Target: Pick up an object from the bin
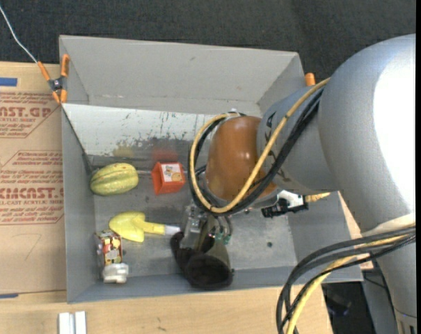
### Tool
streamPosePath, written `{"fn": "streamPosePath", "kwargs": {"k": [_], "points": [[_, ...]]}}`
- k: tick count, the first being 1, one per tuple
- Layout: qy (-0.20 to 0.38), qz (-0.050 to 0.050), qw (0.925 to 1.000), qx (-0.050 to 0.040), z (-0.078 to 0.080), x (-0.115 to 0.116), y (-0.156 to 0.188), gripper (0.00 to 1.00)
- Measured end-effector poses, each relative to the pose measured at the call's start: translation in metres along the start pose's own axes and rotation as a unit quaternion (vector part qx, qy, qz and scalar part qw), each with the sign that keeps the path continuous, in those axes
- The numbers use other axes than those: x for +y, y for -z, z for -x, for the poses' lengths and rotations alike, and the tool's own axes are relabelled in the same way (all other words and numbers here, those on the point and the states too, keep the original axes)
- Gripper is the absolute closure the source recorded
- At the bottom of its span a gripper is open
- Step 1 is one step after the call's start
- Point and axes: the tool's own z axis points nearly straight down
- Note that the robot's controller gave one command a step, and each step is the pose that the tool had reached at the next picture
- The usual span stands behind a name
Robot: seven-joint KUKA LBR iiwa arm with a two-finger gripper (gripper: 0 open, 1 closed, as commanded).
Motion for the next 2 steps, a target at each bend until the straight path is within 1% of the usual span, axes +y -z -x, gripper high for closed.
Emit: {"fn": "streamPosePath", "kwargs": {"k": [2], "points": [[0.0, 0.0, 1.0, 0.0, 0.0, 0.0, 0.0, 1.0]]}}
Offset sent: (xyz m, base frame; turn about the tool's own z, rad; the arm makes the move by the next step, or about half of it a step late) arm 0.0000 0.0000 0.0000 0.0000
